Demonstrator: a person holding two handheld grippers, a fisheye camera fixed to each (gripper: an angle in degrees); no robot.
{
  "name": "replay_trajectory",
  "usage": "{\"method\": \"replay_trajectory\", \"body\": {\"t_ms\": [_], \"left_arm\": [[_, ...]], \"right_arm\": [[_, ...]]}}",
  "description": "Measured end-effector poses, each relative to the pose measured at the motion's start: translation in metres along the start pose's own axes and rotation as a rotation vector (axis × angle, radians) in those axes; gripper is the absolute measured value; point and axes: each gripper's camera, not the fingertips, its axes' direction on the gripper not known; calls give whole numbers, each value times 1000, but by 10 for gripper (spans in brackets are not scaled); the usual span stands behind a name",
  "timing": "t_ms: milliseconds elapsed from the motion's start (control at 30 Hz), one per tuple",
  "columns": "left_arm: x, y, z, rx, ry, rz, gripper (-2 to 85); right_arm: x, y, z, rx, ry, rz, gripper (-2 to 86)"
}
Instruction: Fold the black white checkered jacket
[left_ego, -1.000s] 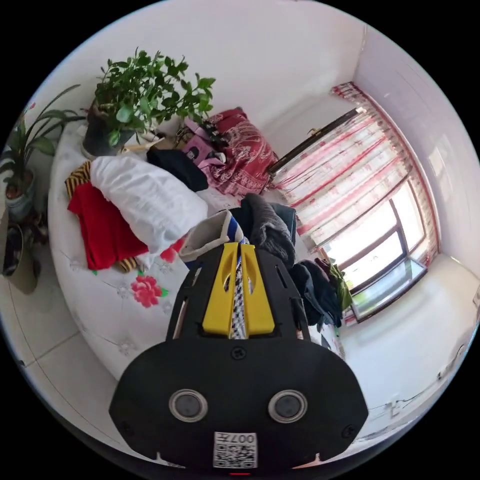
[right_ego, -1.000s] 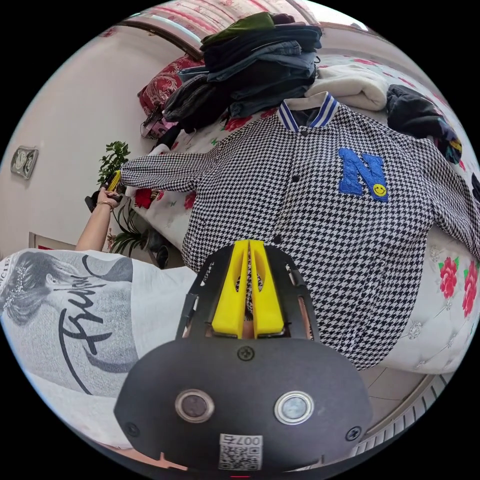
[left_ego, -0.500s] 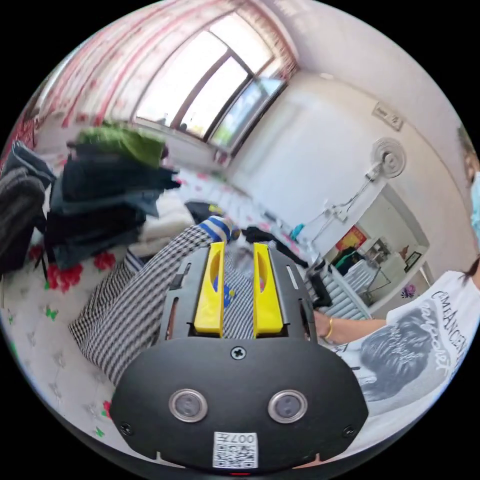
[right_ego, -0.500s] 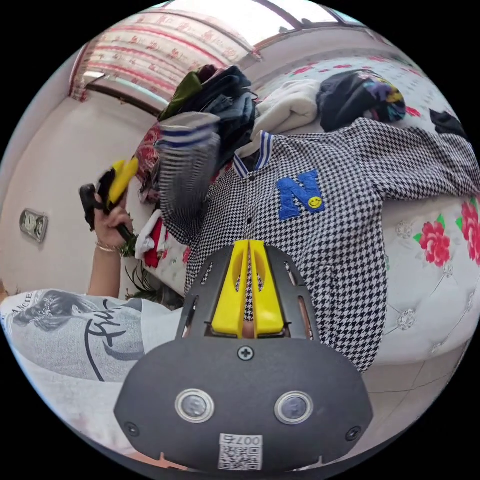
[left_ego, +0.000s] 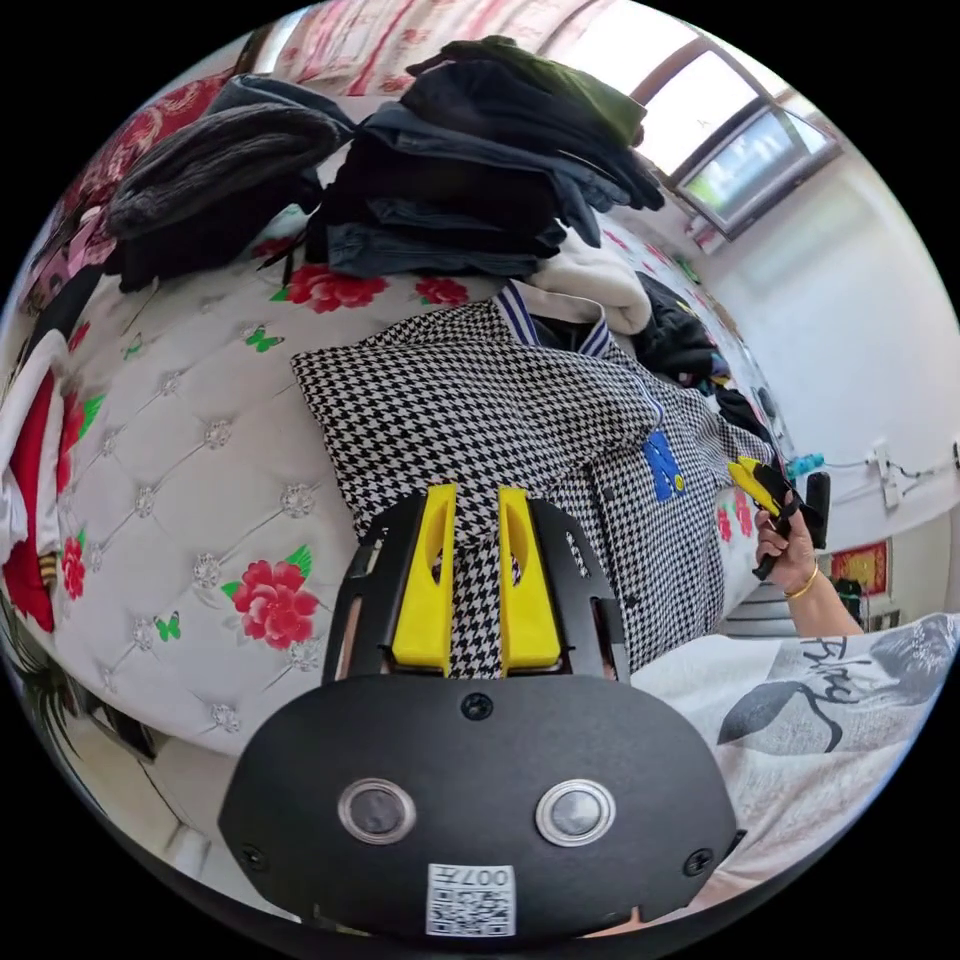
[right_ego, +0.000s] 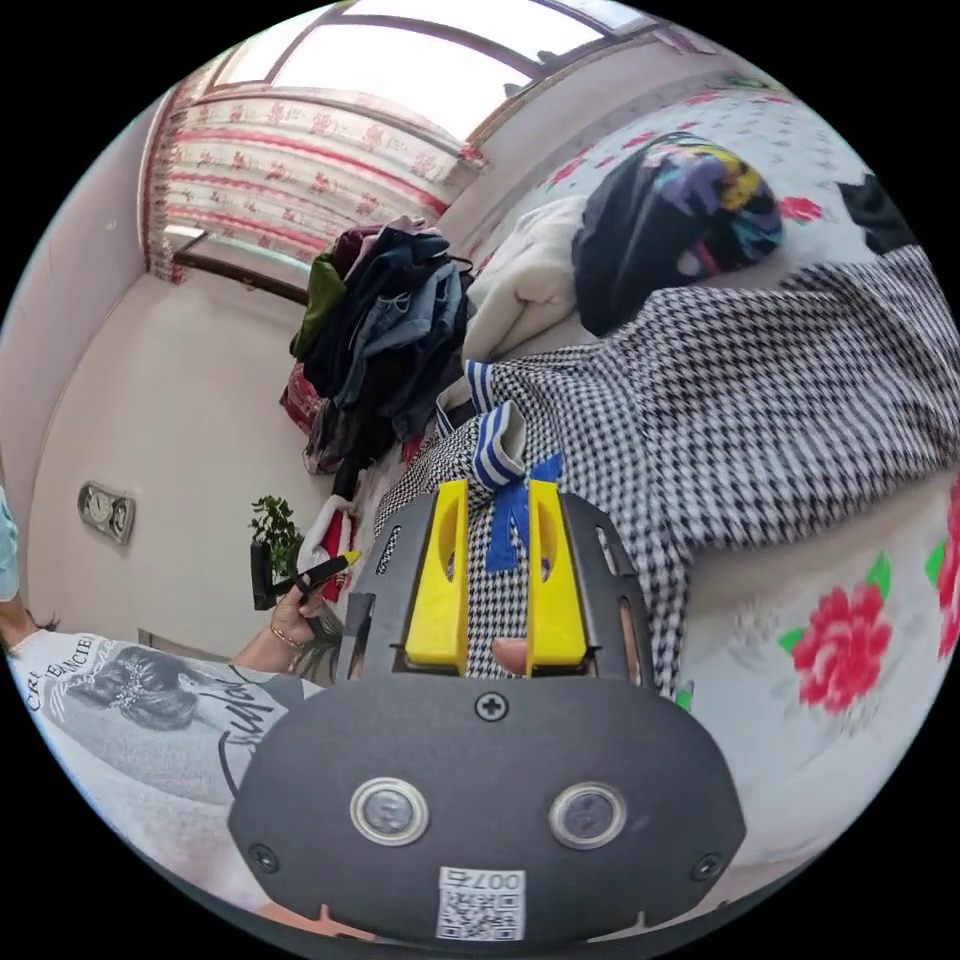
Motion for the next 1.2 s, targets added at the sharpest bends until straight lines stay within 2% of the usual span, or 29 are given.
{"method": "replay_trajectory", "body": {"t_ms": [133, 267, 433, 533, 633, 800, 867, 967, 1067, 1200], "left_arm": [[5, -9, 12, -6, -29, -98, 75], [17, -16, 15, -33, -71, -110, 76], [36, -25, 8, -7, -145, -106, 78], [35, -33, 45, -103, -174, -114, 79], [31, -38, 89, -192, -212, -111, 81], [38, -57, 83, -220, -245, -107, 78], [43, -58, 76, -204, -265, -80, 70], [41, -54, 60, -153, -280, -133, 41], [30, -43, 41, -88, -252, -224, 8], [4, -28, 24, -50, -176, -364, -7]], "right_arm": [[1, -55, 75, -164, 15, -50, 83], [0, -79, 127, -347, -57, -62, 59], [-25, -81, 47, -180, -47, -218, 13], [-3, -72, 40, -218, 96, -206, 12], [35, -63, 51, -290, 3, -66, 32], [55, -50, -42, 10, 1, 13, 75], [90, -29, -118, 245, 103, 165, 97], [138, 11, -198, 495, 284, 403, 122], [177, 34, -227, 598, 256, 552, 133], [196, 26, -218, 643, 210, 557, 116]]}}
